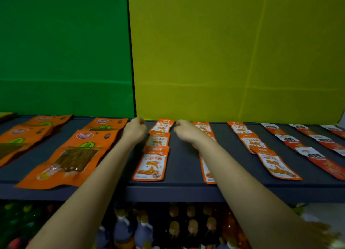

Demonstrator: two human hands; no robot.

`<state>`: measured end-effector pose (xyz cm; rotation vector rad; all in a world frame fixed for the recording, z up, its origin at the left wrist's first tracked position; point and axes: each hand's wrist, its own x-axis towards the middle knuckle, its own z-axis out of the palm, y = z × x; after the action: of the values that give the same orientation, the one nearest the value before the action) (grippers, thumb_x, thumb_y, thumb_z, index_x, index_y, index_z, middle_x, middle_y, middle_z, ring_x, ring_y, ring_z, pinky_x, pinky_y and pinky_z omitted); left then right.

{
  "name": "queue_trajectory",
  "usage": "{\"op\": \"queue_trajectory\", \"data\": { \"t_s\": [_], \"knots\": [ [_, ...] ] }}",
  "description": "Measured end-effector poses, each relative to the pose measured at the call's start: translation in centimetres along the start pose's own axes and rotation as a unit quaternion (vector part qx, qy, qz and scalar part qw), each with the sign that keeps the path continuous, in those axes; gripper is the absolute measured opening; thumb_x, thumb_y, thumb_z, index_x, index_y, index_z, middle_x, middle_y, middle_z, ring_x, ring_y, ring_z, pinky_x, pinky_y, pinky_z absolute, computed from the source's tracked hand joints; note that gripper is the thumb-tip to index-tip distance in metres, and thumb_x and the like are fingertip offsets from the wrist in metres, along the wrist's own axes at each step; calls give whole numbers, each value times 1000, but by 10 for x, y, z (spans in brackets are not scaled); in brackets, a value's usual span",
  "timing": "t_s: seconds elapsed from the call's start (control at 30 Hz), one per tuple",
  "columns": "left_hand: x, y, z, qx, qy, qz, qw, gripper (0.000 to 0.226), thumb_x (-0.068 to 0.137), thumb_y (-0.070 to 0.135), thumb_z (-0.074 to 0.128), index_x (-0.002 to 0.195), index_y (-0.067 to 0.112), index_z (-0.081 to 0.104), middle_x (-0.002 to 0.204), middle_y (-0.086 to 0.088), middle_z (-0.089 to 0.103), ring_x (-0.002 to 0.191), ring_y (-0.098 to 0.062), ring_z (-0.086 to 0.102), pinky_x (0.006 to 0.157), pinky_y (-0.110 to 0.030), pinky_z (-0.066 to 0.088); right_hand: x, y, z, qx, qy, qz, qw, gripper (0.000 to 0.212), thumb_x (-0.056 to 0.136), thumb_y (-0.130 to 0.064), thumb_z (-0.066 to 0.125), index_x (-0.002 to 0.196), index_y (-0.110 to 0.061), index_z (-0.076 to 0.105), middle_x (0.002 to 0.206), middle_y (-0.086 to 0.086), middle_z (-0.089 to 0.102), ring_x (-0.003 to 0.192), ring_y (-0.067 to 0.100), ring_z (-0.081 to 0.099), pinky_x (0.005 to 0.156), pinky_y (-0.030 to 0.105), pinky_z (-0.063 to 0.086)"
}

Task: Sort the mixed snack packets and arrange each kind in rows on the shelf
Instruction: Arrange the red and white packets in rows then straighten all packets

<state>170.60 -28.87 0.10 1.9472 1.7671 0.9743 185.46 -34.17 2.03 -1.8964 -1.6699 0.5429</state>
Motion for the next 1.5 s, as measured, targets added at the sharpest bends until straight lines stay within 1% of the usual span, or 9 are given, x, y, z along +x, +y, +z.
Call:
{"op": "queue_trajectory", "data": {
  "t_s": [0.17,0.27,0.43,0.6,1.03,1.17,1.27,1.4,1.5],
  "knots": [
    [9,-14,20,17,-94,-9,995,10,92,12,38,94,4,44,124,-27,53,113,-36,51,89,-37,40,12,-3,35,-42,-27,45,998,35,97,-17,40,123,4,50,135,21,50,122,34,49,94,34,42],
    [13,-17,27,22,-124,-3,992,24,94,19,37,108,0,44,125,-23,54,114,-37,52,94,-39,43,18,1,49,-40,11,46,998,35,97,-22,38,124,-1,45,135,20,49,122,36,48,96,39,40],
    [14,-17,34,71,-96,31,992,36,96,23,31,124,3,44,130,-19,53,119,-34,50,97,-39,38,21,-2,57,-56,27,38,997,42,97,-20,32,136,-7,39,136,16,50,123,34,48,105,42,36],
    [13,-20,33,65,-88,49,993,34,97,22,32,123,6,46,129,-17,55,118,-33,50,99,-39,36,21,-6,61,-82,23,36,996,48,98,-20,30,145,-10,28,143,14,44,130,30,42,110,38,30],
    [1,-16,29,57,-82,59,993,38,96,19,35,131,7,45,132,-14,54,121,-29,50,108,-40,33,22,-14,66,-94,28,38,994,46,99,-18,29,143,-6,28,146,14,36,134,30,35,108,37,28],
    [-2,-16,27,28,-85,45,995,34,95,17,36,124,8,50,126,-15,59,116,-32,54,106,-42,35,21,-13,67,-46,36,44,997,44,98,-19,30,140,-7,34,143,14,41,130,31,41,106,40,34],
    [-2,-18,23,2,-87,21,996,28,93,17,38,112,4,53,119,-18,62,109,-35,56,96,-44,44,12,-16,59,54,52,64,995,40,98,-19,31,135,-7,40,141,15,45,127,32,45,104,39,39],
    [-10,-15,11,-12,-130,-9,991,32,90,16,47,118,1,49,126,-18,56,112,-35,54,93,-40,46,-16,-14,47,109,22,80,991,49,101,-25,31,145,-4,26,150,11,34,134,25,38,98,28,36],
    [-30,-14,-1,2,-149,9,989,33,95,20,38,122,3,46,129,-18,53,114,-33,52,92,-37,42,-46,-8,46,108,-5,58,992,55,101,-30,31,151,-14,12,155,6,27,137,20,36,92,22,32]
  ]
}}
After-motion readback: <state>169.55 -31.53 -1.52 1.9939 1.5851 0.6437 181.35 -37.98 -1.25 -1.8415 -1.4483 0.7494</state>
